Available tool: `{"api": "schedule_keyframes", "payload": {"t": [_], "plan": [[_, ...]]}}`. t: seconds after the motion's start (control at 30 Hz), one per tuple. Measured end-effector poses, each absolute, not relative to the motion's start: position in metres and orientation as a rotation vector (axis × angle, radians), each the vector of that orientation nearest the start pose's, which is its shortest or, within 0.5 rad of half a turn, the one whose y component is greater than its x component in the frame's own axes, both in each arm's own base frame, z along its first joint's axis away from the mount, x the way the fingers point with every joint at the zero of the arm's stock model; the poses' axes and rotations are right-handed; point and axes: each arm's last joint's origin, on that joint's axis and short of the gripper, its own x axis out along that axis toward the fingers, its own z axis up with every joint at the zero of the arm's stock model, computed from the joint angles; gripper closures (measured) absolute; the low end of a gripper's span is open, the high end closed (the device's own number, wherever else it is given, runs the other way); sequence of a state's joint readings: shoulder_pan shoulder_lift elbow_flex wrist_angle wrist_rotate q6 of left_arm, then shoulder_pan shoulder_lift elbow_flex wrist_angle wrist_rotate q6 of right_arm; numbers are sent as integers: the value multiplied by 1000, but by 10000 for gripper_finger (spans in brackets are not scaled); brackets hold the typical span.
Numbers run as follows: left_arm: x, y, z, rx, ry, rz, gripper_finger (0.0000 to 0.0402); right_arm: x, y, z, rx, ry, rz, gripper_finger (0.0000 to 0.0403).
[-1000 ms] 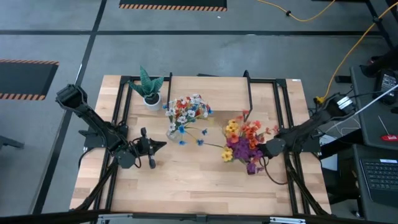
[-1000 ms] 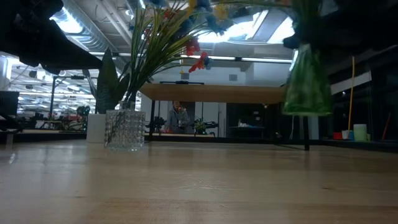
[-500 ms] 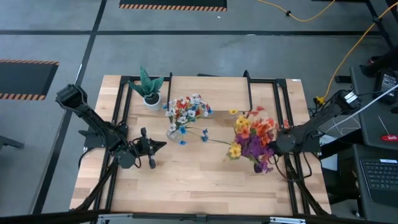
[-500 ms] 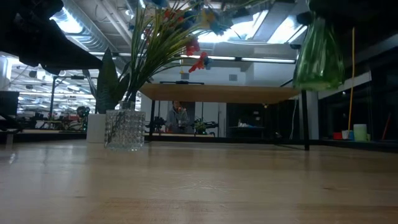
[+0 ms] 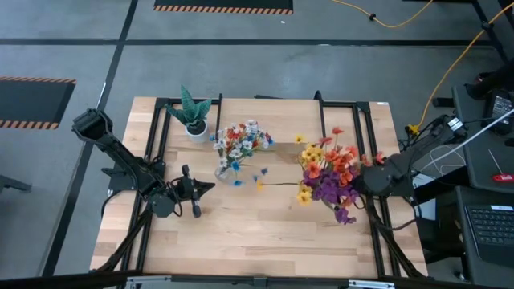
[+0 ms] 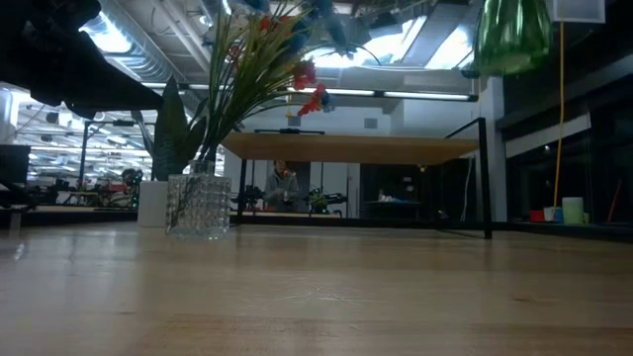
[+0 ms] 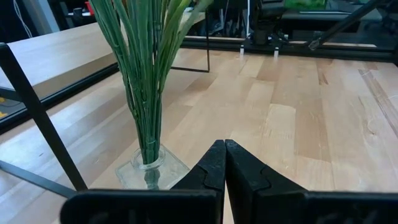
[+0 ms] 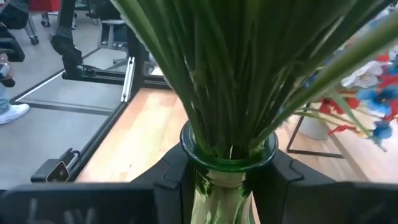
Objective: Pick and place flowers into a vace then onto a shelf
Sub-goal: Put the green flower vase on the shelf
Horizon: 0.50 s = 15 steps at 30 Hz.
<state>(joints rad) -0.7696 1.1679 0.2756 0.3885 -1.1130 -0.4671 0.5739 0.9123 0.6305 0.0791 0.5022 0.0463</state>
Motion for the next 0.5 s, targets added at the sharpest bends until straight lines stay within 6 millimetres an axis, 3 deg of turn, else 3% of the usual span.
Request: {"api": "schedule_keyframes", "payload": {"t": [0.23,0.5], "plan": [[153,-112,154,-50,211,394,399,176,94,304,-93,165,55,292],[153,-112,154,-51,210,394,399,170,60,314,-73,132,-114,292]]}}
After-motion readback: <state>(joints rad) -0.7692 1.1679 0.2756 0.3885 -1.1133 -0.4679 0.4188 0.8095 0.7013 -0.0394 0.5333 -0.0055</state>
